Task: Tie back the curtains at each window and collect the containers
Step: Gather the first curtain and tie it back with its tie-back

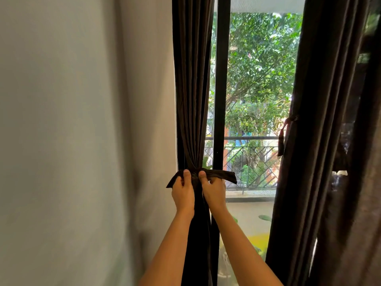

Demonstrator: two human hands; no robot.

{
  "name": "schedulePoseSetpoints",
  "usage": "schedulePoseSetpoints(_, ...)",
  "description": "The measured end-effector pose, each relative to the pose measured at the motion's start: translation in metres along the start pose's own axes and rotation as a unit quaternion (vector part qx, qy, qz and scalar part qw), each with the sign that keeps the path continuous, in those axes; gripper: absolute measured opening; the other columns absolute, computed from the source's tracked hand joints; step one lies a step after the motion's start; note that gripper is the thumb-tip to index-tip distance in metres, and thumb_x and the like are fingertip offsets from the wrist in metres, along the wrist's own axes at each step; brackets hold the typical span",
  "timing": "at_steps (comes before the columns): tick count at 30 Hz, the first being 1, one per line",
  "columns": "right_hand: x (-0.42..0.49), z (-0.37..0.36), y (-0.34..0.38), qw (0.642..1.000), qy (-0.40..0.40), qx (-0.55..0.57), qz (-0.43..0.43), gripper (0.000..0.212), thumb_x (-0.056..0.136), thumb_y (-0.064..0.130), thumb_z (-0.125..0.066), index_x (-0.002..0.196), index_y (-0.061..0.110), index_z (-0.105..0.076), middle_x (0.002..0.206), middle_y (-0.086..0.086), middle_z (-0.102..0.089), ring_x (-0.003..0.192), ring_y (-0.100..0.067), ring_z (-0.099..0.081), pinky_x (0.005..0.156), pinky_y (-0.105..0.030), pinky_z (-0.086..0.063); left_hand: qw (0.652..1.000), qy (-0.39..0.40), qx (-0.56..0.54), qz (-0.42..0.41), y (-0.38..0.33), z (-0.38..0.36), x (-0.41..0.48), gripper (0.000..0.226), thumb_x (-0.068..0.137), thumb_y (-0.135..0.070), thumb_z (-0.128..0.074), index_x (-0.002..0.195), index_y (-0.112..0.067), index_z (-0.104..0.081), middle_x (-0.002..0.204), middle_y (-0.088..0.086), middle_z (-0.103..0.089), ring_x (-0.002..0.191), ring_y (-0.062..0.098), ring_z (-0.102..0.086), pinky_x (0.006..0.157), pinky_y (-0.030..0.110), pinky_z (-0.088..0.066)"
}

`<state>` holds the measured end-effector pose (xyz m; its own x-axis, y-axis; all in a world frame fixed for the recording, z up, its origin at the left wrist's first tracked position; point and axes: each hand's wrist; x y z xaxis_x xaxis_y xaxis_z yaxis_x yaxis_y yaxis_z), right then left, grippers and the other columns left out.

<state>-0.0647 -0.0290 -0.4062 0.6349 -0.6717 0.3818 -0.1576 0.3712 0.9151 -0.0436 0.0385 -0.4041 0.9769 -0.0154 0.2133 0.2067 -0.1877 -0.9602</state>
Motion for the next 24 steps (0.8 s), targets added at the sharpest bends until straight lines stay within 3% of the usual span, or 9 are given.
schedulePoseSetpoints(4,0.007,-0.006,-0.012,1.0,0.004,-0.015,-0.005,0.064,0.07,0.071,-0.042,0.087,0.017,-0.071,0.091,-0.009,-0.067,0.091,-0.025,-0.063,0.085,-0.045,-0.051,0.998,-0.065,-0.02,0.01,-0.002,-0.004,-0.006,0.032,0.094,-0.04,-0.05,0.089,-0.009,-0.047,0.075,-0.003,-0.053,0.069,0.013,-0.054,0.058,0.018,-0.042)
schedulePoseSetpoints(7,0.009,-0.004,-0.017,1.0,0.011,-0.013,-0.006,0.064,0.068,0.075,-0.041,0.087,0.02,-0.07,0.095,-0.009,-0.066,0.091,-0.024,-0.063,0.085,-0.046,-0.052,0.993,-0.102,-0.048,0.026,-0.008,-0.007,-0.012,0.029,0.092,-0.036,-0.057,0.097,-0.013,-0.041,0.079,-0.002,-0.053,0.068,0.011,-0.055,0.058,0.015,-0.043)
schedulePoseSetpoints(10,0.009,-0.003,-0.018,1.0,0.014,-0.012,-0.004,0.063,0.068,0.074,-0.042,0.087,0.021,-0.071,0.093,-0.007,-0.068,0.092,-0.023,-0.063,0.085,-0.047,-0.052,0.991,-0.124,-0.057,0.018,-0.006,-0.009,-0.013,0.042,0.089,-0.037,-0.061,0.108,-0.008,-0.038,0.094,0.013,-0.061,0.08,0.025,-0.064,0.059,0.019,-0.049)
schedulePoseSetpoints(13,0.009,-0.002,-0.022,1.0,0.01,-0.023,-0.002,0.066,0.069,0.077,-0.04,0.088,0.022,-0.07,0.098,-0.01,-0.066,0.094,-0.026,-0.062,0.086,-0.048,-0.051,0.992,-0.124,-0.016,-0.026,-0.005,-0.009,-0.016,0.03,0.092,-0.036,-0.057,0.098,-0.011,-0.04,0.086,0.01,-0.059,0.065,0.015,-0.057,0.049,0.009,-0.043)
schedulePoseSetpoints(15,0.009,-0.001,-0.025,1.0,0.013,-0.025,0.002,0.066,0.069,0.078,-0.039,0.088,0.022,-0.069,0.097,-0.009,-0.066,0.094,-0.026,-0.062,0.086,-0.048,-0.051,0.99,-0.126,0.007,-0.057,-0.005,-0.008,-0.019,0.024,0.092,-0.035,-0.055,0.095,-0.013,-0.045,0.083,0.003,-0.057,0.064,0.007,-0.054,0.054,0.009,-0.045)
schedulePoseSetpoints(20,0.0,0.01,-0.009,0.999,0.029,-0.044,0.015,0.062,0.075,0.073,-0.04,0.093,0.021,-0.071,0.092,-0.003,-0.068,0.1,-0.028,-0.06,0.093,-0.052,-0.045,0.989,-0.111,0.044,-0.092,-0.002,-0.006,-0.019,0.026,0.095,-0.035,-0.051,0.097,-0.012,-0.061,0.086,-0.004,-0.06,0.078,0.012,-0.057,0.07,0.019,-0.045)
schedulePoseSetpoints(24,-0.001,0.024,0.002,0.995,0.055,-0.073,0.034,0.031,0.093,0.043,-0.053,0.099,0.016,-0.069,0.085,0.002,-0.059,0.104,-0.029,-0.057,0.097,-0.049,-0.041,0.99,-0.08,0.057,-0.097,-0.003,-0.004,-0.019,0.041,0.097,-0.037,-0.045,0.083,-0.005,-0.066,0.067,-0.002,-0.059,0.06,0.009,-0.052,0.058,0.018,-0.04)
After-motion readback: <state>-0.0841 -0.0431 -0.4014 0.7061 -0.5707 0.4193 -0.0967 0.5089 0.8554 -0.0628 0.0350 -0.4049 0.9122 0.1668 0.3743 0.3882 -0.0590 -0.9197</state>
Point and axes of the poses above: each hand's wrist, its own x-axis towards the middle knuckle, its own z-axis out of the back of the hand, y = z × x
